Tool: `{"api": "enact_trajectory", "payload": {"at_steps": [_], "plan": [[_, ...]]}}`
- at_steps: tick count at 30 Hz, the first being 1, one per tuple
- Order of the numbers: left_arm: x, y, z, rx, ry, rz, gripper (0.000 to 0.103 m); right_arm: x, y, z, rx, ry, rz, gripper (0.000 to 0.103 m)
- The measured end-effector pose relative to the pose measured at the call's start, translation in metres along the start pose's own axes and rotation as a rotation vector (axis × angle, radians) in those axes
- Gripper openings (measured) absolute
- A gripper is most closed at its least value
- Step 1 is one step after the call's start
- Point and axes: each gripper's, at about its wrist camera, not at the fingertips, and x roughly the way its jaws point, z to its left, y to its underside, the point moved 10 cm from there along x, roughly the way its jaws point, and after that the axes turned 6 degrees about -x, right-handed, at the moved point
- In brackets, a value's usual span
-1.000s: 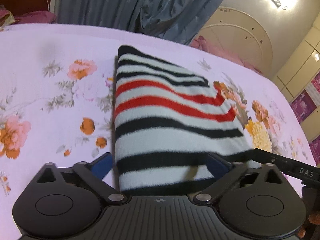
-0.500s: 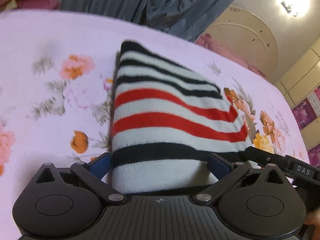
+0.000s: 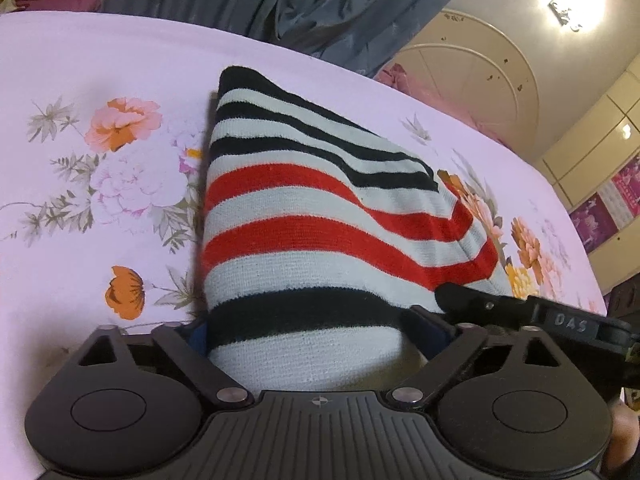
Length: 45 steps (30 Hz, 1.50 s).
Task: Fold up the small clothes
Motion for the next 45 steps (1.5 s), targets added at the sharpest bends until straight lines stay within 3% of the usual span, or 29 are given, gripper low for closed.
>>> {"api": "enact_trajectory", "payload": {"at_steps": [7, 11, 19, 25, 34, 45], "plan": [[-0.010, -0.005, -0.004, 0.034, -0.007, -0.022, 0.069, 0.000, -0.003, 0.005, -0.004, 0.034, -0.009, 0.035], [-0.020, -0.010, -0.009, 0.060, 0.000, -0.033, 0.064, -0.007, -0.006, 0.013, -0.008, 0.032, -0.025, 0.034], [-0.045, -0.015, -0.024, 0.096, 0.036, -0.075, 0.061, -0.020, -0.016, 0.037, -0.031, 0.010, -0.067, 0.033], [-0.076, -0.016, -0.014, 0.094, 0.038, -0.107, 0.061, -0.023, -0.015, 0.066, -0.048, -0.032, -0.084, 0.033], [-0.148, -0.030, 0.056, 0.067, -0.006, -0.169, 0.061, 0.002, -0.006, 0.148, -0.075, -0.107, -0.091, 0.033], [-0.224, -0.072, 0.209, 0.068, -0.010, -0.211, 0.061, 0.076, 0.018, 0.287, -0.097, -0.107, -0.114, 0.033]]}}
